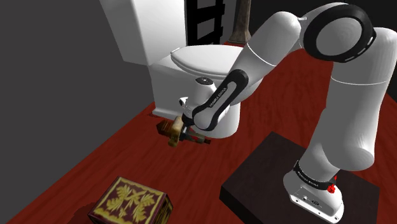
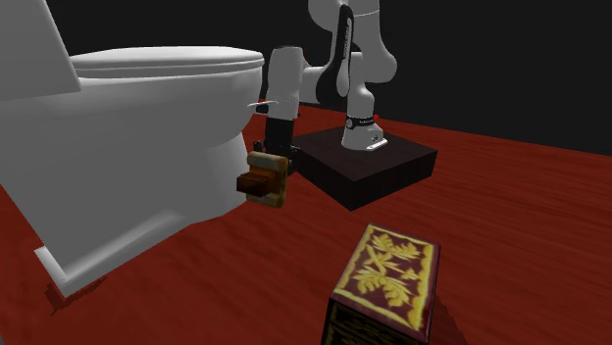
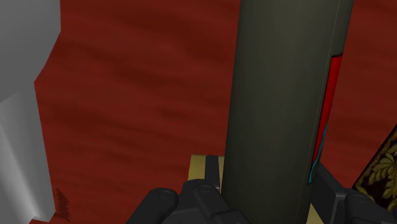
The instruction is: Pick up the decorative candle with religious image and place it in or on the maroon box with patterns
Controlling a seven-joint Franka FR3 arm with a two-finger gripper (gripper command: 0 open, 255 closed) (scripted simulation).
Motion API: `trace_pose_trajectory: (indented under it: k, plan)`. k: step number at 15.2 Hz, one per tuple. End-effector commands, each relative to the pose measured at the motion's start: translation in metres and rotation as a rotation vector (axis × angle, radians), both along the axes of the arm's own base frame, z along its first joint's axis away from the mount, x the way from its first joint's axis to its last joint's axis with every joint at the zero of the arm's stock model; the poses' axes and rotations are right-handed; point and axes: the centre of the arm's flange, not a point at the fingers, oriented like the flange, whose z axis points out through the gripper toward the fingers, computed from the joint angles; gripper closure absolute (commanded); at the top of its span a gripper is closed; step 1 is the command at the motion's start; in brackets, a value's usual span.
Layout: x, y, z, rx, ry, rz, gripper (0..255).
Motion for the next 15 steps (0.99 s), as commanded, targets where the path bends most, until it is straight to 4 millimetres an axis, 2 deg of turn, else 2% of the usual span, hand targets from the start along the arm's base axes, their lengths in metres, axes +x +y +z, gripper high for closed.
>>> trace_pose_trajectory:
  k: [1, 10, 15]
  plan:
    - [0.0, 0.001, 0.011, 0.0, -0.001, 0.0, 255]
    - [0.0, 0.001, 0.055, 0.0, -0.001, 0.0, 255]
    - [-0.015, 0.065, 0.055, 0.0, -0.001, 0.0, 255]
